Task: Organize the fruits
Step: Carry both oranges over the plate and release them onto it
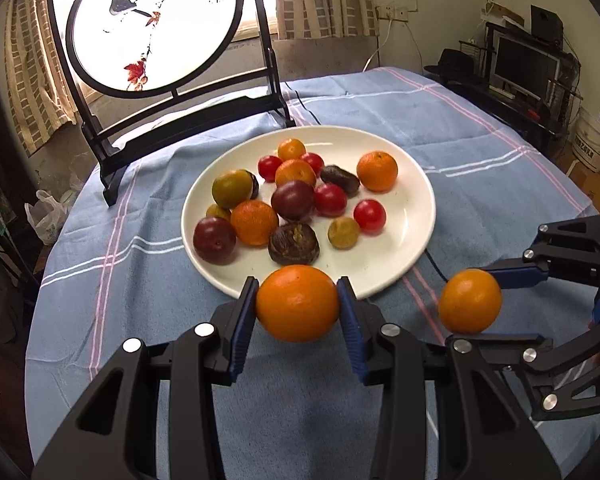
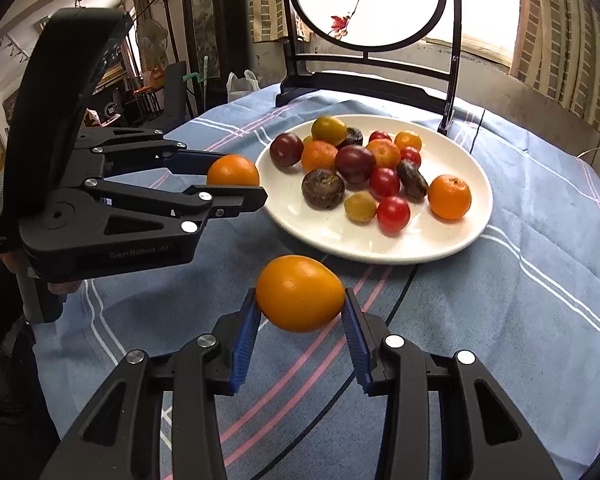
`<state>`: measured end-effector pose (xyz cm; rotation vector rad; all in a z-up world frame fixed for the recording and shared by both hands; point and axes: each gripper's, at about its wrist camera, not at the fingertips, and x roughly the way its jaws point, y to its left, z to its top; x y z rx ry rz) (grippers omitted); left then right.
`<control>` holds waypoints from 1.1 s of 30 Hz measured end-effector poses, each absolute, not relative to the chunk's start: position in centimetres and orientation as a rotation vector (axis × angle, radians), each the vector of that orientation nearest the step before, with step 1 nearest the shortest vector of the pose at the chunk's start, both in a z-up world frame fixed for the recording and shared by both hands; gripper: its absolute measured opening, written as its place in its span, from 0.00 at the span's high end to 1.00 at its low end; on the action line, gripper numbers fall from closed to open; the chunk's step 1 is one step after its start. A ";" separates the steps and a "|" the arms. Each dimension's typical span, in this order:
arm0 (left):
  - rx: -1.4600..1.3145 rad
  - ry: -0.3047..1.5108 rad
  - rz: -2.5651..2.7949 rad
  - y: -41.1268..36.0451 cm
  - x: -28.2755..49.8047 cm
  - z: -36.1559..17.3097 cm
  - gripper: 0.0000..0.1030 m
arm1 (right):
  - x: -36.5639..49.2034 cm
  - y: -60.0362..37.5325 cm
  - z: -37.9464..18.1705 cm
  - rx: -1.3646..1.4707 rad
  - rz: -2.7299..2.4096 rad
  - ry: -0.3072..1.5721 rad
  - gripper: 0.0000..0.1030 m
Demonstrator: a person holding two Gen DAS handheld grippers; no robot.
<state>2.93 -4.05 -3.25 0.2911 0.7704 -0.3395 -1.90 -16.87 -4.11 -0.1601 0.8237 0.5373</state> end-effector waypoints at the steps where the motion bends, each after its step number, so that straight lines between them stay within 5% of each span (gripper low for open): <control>1: 0.284 0.762 -0.331 -4.1 3.4 -2.8 0.62 | -1.6 -17.0 -3.6 -0.154 0.530 0.809 0.60; 33: 0.249 0.754 -0.265 -4.8 7.8 -2.8 0.62 | 4.6 -19.0 -2.0 -0.091 0.448 0.749 0.60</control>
